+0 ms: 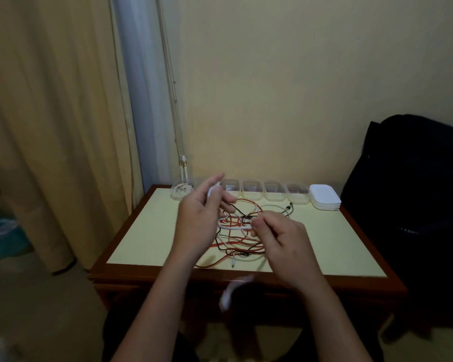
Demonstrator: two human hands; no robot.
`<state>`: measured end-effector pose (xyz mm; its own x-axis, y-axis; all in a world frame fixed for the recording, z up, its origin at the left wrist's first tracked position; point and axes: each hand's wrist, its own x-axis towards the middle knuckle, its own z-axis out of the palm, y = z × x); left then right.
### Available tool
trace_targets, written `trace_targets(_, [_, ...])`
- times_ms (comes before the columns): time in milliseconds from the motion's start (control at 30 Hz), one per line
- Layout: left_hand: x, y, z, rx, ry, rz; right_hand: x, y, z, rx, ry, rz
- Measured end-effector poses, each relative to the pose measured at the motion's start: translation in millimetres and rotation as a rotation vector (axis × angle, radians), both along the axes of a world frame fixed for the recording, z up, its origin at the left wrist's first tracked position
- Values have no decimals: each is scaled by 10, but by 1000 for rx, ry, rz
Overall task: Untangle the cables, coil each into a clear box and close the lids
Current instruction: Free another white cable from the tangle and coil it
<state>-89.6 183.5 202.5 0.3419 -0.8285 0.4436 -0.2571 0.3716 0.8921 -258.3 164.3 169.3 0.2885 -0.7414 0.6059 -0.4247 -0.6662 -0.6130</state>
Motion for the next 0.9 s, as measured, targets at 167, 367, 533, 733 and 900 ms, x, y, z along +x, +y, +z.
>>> trace_targets(167, [-220,39,-129,119,-50,-236,-42,21,136,26,-86,-21])
trace_targets(367, [-370,55,-66,297,514,-576,-37,53,107,81,-198,-104])
trace_targets(533, [-306,79,-47,301,844,-750,-58,35,129,197,-233,-78])
trace_targets(733, [-373,93,-104,240,580,-634,-86,48,153,179,-164,-38])
trace_targets(900, [-373,44,-138,233,382,-508,-112,27,102,229,-188,-37])
